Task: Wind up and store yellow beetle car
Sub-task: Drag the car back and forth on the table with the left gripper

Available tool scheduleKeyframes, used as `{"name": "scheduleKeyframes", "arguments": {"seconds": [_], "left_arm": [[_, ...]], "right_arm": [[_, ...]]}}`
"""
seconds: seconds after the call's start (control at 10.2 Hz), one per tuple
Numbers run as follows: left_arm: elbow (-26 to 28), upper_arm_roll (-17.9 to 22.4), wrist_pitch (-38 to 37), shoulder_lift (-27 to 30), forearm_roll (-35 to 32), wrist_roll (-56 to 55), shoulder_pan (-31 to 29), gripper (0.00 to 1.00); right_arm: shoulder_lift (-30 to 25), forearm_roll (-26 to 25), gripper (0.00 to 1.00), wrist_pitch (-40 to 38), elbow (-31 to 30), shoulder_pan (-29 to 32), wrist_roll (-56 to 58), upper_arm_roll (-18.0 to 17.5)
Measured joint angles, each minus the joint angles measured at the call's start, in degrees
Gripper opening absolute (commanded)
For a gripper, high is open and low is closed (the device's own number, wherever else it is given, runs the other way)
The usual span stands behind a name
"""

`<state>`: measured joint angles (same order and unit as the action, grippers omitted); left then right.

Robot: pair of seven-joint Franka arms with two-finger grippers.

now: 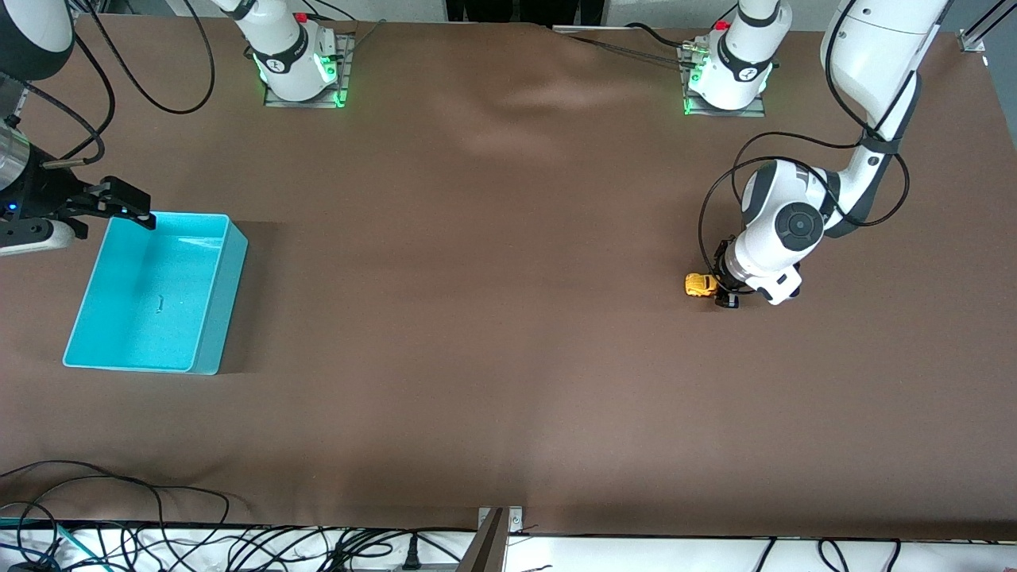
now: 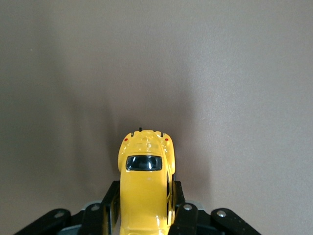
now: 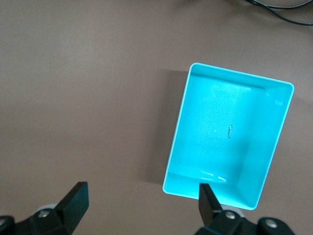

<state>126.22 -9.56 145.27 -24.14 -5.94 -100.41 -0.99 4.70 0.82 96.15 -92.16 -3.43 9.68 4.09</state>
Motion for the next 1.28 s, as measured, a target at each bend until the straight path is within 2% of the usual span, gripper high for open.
{"name": "scheduleKeyframes", "arguments": {"seconds": [0.98, 1.28], "left_arm": [[-0.1, 0.6, 0.6, -0.1, 0.0, 13.1, -12.1, 0.0], [-0.6, 0.7, 1.1, -0.5, -2.3, 14.0, -14.7, 0.0]], "right_arm": [[-0.2, 0.0, 1.0, 0.1, -1.2, 0.0, -0.6, 0.0], [-0.2, 0.0, 1.0, 0.2, -1.2, 0.0, -0.6, 0.0]]}}
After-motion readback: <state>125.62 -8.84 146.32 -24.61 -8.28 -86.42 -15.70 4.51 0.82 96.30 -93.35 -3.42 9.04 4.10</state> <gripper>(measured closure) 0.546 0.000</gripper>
